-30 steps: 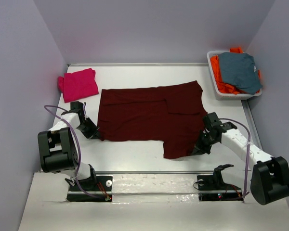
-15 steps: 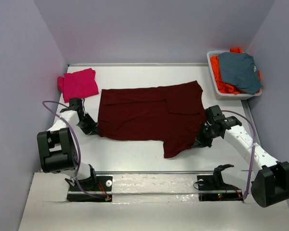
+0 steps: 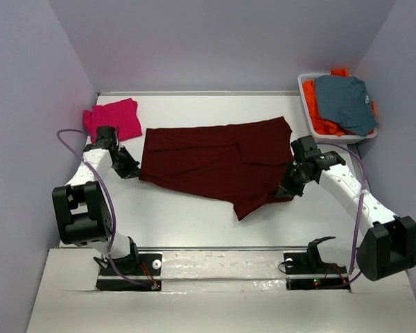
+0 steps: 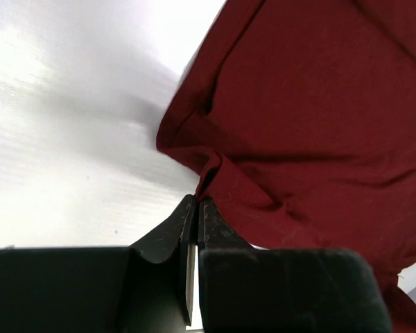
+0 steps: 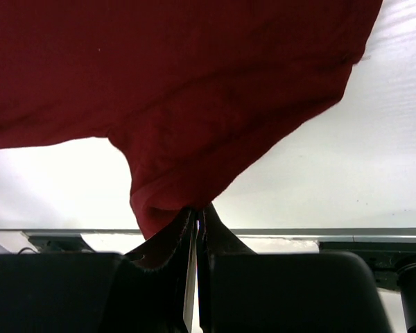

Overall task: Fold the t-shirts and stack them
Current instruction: Fold the tshirt

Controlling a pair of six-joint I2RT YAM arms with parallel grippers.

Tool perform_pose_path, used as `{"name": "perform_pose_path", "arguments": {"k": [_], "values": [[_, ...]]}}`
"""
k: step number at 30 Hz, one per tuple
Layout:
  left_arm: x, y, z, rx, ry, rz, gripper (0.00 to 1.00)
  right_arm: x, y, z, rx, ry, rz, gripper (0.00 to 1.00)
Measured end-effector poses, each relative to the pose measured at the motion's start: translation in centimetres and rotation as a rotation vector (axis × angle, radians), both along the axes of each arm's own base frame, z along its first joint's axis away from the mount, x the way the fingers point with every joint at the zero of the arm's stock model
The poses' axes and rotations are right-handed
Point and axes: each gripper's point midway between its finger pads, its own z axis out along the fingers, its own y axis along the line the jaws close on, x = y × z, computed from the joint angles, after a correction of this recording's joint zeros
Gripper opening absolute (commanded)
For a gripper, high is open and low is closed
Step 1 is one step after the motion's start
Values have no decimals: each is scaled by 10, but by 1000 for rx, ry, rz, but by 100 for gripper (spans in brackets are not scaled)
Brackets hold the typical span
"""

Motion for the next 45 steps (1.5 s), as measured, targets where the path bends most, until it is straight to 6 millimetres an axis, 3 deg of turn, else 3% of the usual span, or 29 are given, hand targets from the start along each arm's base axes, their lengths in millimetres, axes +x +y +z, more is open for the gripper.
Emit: {"name": "perform_pose_path", "arguments": {"k": [8,24,30,45], "values": [[29,-2,-1,-2,-10,-16,6,25,0,-1,-42,-10,3,7],[79,-21,-11,-7,-6,-74,6,108,6,23,-96,-122,28,7],[99,-26,-16,3,-8,-91,6,138,-2,23,-119,-132,14,7],[122,-18,-17,50,-7,-92,6,215,-27,27,-145,-176,-40,7]]}}
